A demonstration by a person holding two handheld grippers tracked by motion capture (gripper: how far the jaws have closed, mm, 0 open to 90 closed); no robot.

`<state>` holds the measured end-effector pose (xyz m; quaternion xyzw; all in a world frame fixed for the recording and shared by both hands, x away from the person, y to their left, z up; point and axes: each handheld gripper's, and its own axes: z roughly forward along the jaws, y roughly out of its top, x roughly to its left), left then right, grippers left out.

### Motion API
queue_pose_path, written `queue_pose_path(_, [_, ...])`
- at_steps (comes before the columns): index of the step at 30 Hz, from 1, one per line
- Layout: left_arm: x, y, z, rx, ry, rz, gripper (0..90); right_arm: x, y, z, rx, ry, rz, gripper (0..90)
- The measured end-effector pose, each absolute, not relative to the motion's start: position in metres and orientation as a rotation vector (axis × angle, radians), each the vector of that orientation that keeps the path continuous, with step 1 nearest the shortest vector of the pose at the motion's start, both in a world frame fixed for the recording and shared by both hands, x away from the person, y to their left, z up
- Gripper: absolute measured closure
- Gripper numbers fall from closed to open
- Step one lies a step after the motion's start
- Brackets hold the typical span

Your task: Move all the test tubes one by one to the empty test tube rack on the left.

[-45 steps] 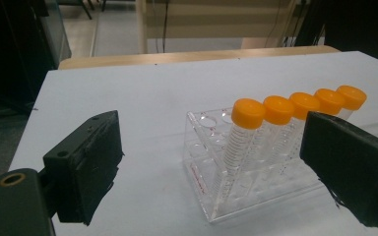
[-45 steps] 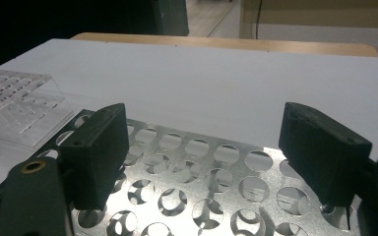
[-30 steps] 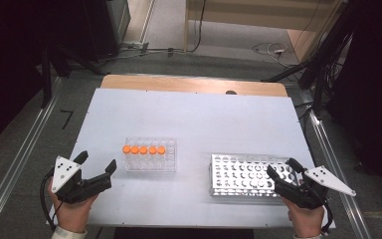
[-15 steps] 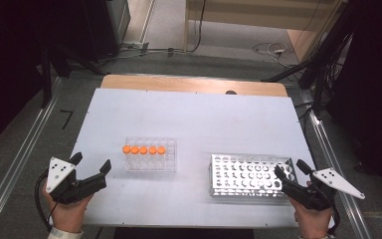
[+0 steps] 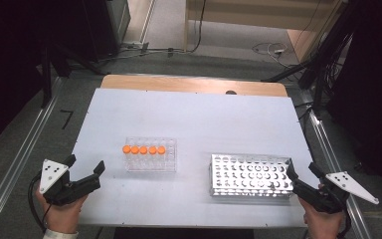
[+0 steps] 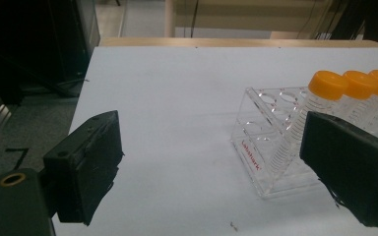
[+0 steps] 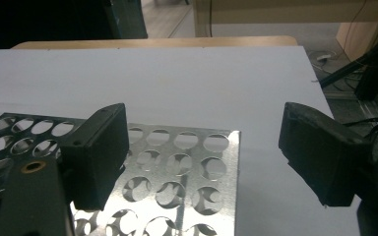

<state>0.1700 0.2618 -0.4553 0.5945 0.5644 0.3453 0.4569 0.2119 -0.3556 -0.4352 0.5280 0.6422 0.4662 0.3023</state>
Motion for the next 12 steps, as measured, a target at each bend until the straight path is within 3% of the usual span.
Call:
queue_pose_path(8, [0.169, 0.268, -0.461, 1.477, 1.417, 0.855, 9.8, 0.209, -0.368, -0.437, 1.423, 1.665, 1.189, 17.7])
queue_pose_path(12, [0.176, 0.275, -0.472, 1.465, 1.487, 0.783, 10.0, 0.208, -0.376, -0.438, 1.441, 1.634, 1.141, 17.7])
